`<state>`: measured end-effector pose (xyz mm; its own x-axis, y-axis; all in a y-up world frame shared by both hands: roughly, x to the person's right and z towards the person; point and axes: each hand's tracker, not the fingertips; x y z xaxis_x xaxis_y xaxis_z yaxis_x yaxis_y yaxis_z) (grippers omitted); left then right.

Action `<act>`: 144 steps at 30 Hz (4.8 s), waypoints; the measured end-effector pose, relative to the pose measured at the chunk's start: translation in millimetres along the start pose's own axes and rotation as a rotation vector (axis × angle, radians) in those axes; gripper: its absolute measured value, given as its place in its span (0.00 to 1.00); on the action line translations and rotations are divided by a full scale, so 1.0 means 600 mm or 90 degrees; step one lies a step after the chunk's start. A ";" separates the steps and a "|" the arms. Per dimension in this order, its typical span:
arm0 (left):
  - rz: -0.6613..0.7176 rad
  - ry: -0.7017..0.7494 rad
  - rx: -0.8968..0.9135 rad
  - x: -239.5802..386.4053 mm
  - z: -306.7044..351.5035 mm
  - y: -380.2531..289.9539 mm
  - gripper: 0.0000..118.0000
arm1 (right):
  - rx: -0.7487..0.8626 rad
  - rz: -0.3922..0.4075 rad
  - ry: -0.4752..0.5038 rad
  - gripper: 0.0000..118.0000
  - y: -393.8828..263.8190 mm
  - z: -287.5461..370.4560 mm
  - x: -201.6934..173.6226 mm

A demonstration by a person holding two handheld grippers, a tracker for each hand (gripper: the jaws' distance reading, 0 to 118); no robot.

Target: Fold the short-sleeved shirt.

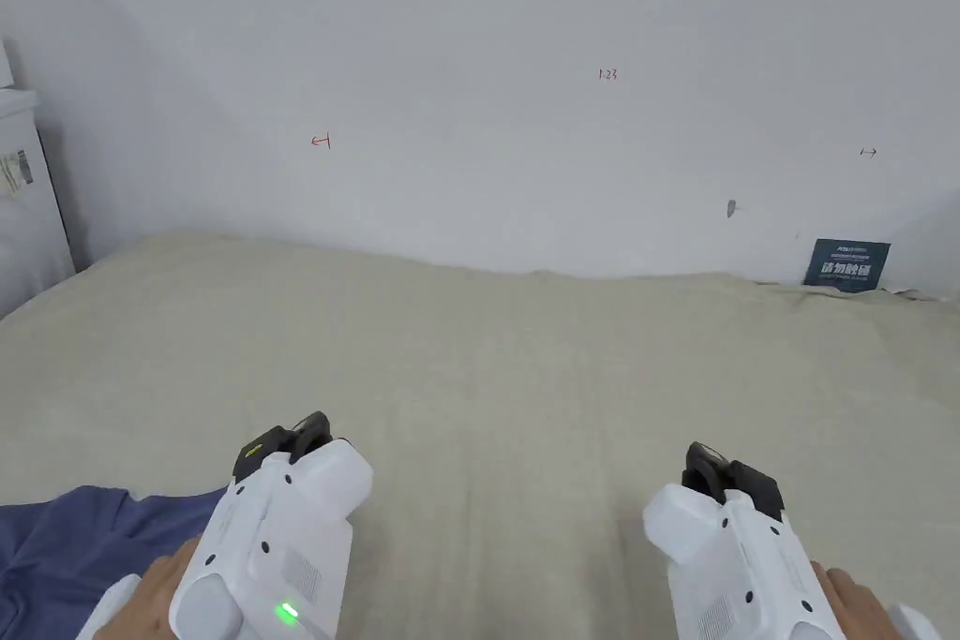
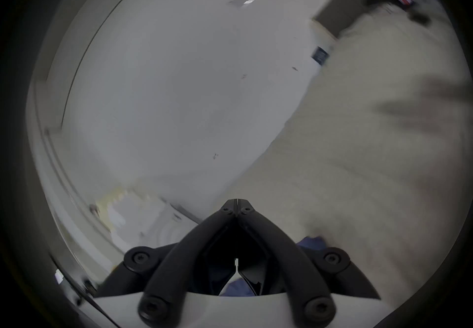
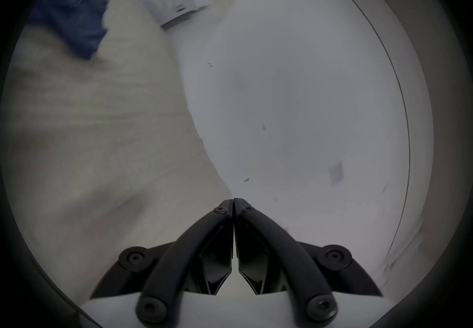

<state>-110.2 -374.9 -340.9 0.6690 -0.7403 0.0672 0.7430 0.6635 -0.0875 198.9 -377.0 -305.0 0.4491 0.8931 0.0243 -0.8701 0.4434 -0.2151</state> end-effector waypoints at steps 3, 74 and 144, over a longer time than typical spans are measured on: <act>0.219 -0.002 -0.020 -0.017 -0.005 -0.006 0.00 | -0.038 -0.242 0.013 0.00 -0.008 -0.005 0.022; 0.431 -0.122 -0.541 -0.092 -0.051 -0.359 0.00 | -0.011 -0.574 0.294 0.00 0.226 -0.030 -0.169; 0.515 -0.514 -0.009 0.225 -0.085 0.343 0.00 | -0.124 -0.666 -0.084 0.00 -0.184 0.048 0.163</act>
<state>131.8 -343.7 -400.6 0.7728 0.1931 0.6045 0.0910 0.9090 -0.4068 333.2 -336.3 -250.9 0.9171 0.0832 0.3898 -0.0135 0.9839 -0.1782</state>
